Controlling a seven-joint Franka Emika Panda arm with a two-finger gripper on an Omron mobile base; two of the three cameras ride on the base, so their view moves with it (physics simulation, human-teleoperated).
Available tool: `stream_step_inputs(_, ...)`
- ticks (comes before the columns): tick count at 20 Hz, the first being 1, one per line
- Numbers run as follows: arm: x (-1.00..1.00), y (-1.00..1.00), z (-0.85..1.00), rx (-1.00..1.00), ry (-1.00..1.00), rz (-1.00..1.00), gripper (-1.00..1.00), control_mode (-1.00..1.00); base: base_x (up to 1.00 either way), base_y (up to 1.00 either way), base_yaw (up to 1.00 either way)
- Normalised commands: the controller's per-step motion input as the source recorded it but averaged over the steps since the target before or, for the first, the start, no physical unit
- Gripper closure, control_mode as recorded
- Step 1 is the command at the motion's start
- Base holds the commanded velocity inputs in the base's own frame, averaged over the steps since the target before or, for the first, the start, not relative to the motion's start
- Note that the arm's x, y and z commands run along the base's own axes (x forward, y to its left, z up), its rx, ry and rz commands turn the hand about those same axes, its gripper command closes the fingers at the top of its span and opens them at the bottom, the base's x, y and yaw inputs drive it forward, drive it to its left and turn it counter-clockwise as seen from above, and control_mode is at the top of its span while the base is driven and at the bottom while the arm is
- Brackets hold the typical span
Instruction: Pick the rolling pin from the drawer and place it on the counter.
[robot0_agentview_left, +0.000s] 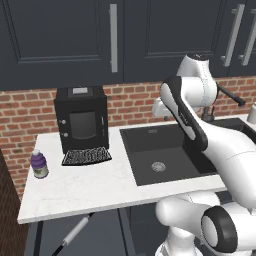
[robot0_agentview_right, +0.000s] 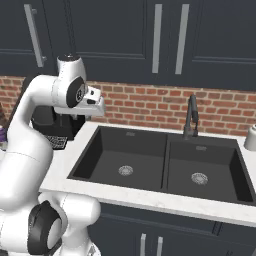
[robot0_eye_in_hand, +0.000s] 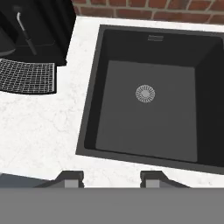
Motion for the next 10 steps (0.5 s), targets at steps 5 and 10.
stream_step_inputs(5,-0.26,0.0,0.0,0.0,0.0,0.0,-1.0,-1.0,0.0,0.0,0.0)
stream_step_inputs(10,-0.9,0.33,-0.16,0.0,0.0,0.01,-1.0,-1.0,0.0,0.0,0.0)
